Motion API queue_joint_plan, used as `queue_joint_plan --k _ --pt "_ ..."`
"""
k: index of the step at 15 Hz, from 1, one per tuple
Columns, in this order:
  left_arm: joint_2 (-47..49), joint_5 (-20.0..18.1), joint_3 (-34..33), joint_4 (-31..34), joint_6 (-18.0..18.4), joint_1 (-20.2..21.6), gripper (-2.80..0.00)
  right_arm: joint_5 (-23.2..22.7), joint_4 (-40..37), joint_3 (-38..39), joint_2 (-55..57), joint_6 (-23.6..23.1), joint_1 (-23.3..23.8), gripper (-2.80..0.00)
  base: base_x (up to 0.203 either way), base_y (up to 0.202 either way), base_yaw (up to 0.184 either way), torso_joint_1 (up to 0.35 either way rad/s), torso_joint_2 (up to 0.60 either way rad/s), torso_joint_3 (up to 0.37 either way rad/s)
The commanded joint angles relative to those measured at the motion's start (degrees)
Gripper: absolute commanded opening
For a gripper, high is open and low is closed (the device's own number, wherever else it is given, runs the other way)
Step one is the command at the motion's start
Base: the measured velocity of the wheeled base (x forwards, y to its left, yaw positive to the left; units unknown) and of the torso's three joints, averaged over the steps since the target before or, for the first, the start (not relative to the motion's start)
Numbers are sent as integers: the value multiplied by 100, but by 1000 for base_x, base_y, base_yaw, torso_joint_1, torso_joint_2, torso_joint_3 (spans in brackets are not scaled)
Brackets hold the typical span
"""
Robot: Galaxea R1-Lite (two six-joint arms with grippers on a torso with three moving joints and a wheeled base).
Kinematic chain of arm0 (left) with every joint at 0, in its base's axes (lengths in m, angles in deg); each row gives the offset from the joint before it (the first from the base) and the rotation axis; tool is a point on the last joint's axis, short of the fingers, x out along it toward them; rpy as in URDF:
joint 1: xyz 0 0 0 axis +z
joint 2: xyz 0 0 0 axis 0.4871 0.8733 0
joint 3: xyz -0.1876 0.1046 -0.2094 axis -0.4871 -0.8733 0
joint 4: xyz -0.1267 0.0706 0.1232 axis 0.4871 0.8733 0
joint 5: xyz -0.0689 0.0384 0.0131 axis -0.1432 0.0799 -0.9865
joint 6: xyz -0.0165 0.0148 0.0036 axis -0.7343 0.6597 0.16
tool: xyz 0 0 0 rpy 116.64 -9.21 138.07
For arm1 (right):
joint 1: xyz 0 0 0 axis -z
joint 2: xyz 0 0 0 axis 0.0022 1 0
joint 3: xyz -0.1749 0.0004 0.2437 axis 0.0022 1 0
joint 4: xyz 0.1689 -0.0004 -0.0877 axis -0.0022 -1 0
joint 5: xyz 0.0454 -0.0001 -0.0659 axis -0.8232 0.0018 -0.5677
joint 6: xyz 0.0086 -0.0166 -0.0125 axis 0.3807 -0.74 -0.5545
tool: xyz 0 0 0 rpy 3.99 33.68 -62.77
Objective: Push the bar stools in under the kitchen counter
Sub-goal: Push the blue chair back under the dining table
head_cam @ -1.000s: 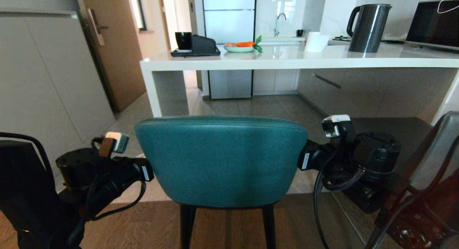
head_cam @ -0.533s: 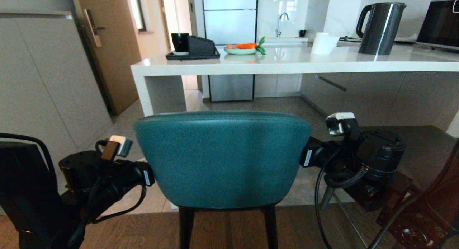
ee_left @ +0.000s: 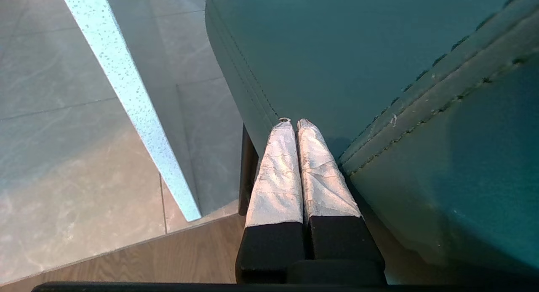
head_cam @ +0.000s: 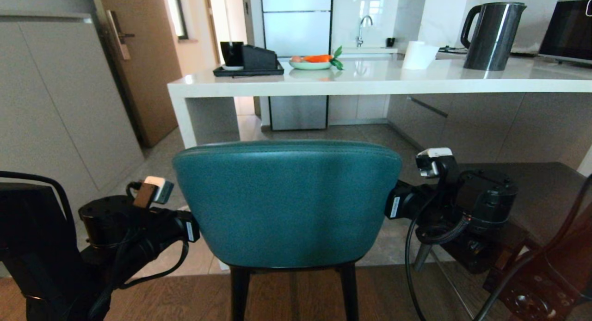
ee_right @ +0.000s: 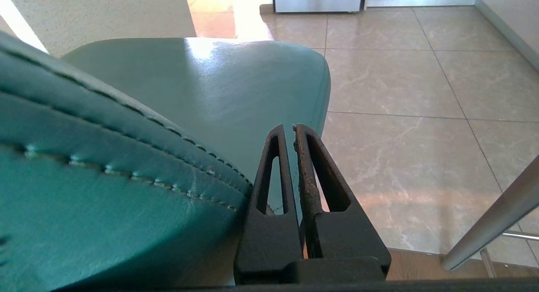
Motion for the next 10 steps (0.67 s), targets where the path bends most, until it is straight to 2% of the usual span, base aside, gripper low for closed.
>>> queue_joint_plan --k 1,6,10 --pt "-140 -18 -87 -69 -15 9 -280 -10 51 -154 58 -5 7 -280 0 0 0 0 0 0" --pt "-260 -58 -272 -69 -44 35 -280 -21 -1 -899 246 -260 -57 -280 0 0 0 0 0 0" --pt "-184 -41 -119 -69 -21 35 -280 -15 41 -589 313 -209 10 -280 0 0 0 0 0 0"
